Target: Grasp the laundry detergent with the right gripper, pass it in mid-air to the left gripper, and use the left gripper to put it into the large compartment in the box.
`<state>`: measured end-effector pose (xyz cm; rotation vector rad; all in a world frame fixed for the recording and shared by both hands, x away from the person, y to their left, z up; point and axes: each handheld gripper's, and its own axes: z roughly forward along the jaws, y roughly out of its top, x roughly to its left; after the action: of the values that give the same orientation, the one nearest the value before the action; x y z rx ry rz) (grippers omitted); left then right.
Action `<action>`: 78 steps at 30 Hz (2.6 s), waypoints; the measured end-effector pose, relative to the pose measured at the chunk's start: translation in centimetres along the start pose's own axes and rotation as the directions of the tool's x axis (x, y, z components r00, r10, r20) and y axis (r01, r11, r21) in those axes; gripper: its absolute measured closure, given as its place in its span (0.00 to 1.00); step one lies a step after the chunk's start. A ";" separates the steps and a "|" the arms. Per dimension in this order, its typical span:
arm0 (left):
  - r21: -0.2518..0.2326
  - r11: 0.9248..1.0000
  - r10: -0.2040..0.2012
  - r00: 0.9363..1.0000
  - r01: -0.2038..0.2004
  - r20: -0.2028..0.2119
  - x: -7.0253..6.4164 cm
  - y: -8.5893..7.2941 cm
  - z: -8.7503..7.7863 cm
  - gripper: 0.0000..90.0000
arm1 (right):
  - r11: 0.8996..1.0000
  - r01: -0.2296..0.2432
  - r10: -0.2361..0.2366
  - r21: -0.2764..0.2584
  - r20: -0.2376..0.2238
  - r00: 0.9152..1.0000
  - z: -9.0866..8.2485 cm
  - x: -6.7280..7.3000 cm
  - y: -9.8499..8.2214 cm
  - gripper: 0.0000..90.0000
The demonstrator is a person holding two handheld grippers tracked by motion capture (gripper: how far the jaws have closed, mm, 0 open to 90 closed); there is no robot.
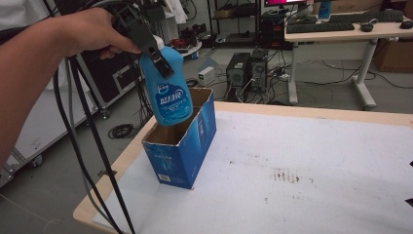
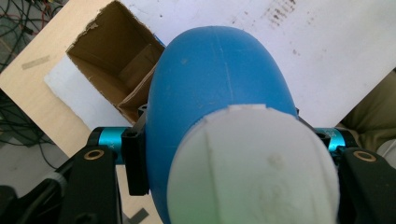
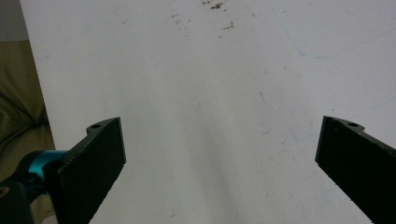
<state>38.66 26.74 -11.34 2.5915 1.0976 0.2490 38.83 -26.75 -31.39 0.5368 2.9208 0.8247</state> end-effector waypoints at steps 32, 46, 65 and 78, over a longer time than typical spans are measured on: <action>0.118 0.983 0.142 0.990 -0.144 0.023 1.3 -3.1 10.4 0.42 | 0.999 -0.014 0.015 0.038 -0.009 1.000 1.4 -0.3 0.3 0.01; 0.155 0.978 0.138 0.990 -0.142 0.037 1.8 -4.8 14.5 0.42 | 0.998 -0.017 0.018 0.053 -0.016 1.000 2.0 -0.2 0.2 0.01; 0.119 0.990 0.073 0.997 -0.076 0.027 2.3 -5.4 16.0 0.37 | 0.999 -0.015 0.016 0.048 -0.016 1.000 2.0 -0.2 0.0 0.01; -0.212 0.977 -0.031 1.000 0.030 -0.001 2.8 -4.3 9.3 0.26 | 0.999 -0.019 0.019 0.039 0.002 1.000 1.4 0.2 -0.1 0.01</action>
<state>40.35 29.57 -21.40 2.3849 1.0496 0.3452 38.79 -26.06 -32.65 0.5694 2.9405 0.7700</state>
